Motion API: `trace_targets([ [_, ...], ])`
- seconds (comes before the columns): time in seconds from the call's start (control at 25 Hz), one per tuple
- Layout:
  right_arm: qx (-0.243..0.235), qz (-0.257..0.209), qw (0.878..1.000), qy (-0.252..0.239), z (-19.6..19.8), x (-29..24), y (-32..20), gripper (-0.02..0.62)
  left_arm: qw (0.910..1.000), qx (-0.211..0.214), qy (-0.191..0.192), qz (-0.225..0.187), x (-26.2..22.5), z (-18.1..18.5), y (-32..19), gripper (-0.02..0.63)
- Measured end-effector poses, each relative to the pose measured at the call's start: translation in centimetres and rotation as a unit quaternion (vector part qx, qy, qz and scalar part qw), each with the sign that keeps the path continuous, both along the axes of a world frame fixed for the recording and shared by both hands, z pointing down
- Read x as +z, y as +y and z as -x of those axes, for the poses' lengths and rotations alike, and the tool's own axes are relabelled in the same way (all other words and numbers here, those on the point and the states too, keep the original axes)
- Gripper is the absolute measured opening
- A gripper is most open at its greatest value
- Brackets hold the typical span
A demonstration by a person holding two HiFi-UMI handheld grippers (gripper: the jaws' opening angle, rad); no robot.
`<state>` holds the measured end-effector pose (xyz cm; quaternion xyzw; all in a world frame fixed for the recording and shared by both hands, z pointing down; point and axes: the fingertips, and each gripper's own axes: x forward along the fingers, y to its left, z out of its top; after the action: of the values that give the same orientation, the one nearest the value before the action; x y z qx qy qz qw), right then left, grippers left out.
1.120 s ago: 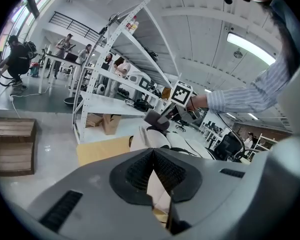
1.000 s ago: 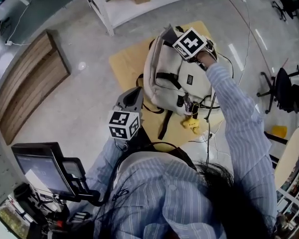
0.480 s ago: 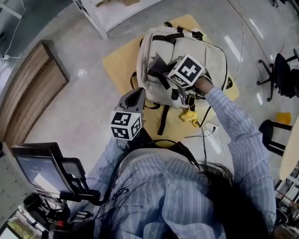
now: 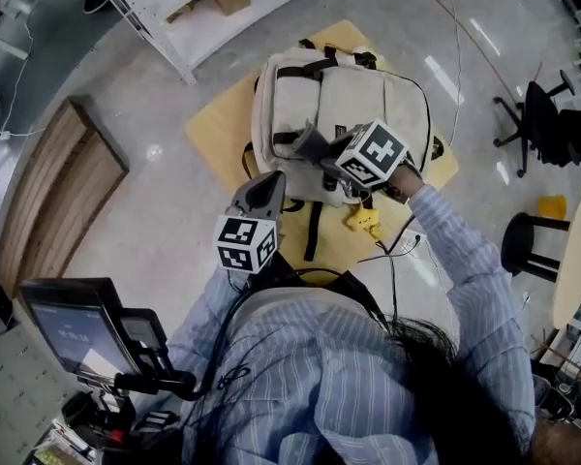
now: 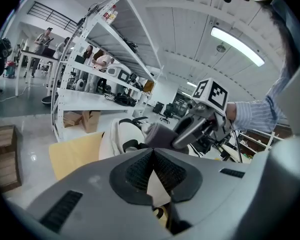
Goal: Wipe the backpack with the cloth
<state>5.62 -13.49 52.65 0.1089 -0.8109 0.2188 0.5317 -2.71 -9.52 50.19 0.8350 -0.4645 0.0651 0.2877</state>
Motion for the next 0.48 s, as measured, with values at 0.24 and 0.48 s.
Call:
trace_targets([
  [0.24,0.081,-0.068,0.994,0.011,-3.9,-3.1,-10.5,0.094,0.9999,0.015,-0.001,0.004,0.2,-0.9,0.0,0.005],
  [0.48,0.157,-0.085,0.982,0.062,-8.2,-2.2,-20.1,0.094,0.9997,0.026,-0.002,0.001,0.1,-1.4,-0.7,0.005],
])
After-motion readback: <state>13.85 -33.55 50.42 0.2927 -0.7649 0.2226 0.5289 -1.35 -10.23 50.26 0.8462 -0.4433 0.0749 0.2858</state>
